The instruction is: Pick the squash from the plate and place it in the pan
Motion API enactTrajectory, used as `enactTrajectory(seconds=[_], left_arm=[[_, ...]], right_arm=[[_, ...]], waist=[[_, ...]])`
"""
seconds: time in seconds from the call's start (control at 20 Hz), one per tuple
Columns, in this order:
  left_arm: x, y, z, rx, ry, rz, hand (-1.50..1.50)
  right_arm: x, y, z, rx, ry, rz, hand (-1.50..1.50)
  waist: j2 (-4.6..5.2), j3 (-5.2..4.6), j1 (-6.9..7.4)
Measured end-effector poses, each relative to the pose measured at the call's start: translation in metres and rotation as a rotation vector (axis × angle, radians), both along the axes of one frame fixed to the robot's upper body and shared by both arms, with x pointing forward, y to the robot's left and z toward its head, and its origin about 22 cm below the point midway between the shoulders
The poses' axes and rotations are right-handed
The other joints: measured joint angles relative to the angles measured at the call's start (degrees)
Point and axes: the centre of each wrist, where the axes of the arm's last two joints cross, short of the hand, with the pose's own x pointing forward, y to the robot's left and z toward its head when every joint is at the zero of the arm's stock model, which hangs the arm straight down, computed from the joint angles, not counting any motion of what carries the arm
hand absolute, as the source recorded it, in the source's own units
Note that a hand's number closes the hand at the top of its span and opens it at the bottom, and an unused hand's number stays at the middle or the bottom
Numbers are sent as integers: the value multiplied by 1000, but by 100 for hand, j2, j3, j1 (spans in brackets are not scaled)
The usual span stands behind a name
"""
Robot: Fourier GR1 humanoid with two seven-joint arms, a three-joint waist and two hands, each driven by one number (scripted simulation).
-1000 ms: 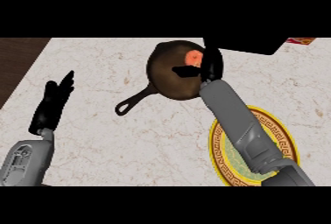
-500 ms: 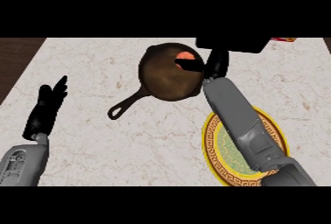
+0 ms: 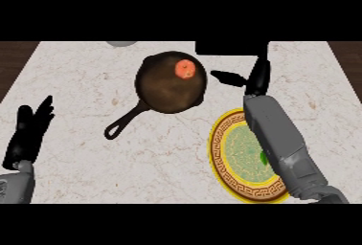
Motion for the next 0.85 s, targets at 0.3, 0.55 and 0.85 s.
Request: enactTrajectory(seconds=[0.3,0.55,0.85], left_arm=[[-11,7,-8,2,13,31,0],[-16,8,-8,5,10,39,0],[-12,0,-2,13,2,35,0]], right_arm=[[-23,-58,-14,6,14,55,-150],[-53,-100,-7,-10,29,87,-150],[-102,-147,9,-30,34,110,-150]], waist=[[-60,-5,-175],[-74,-8,-231],[-59,-7,-208]])
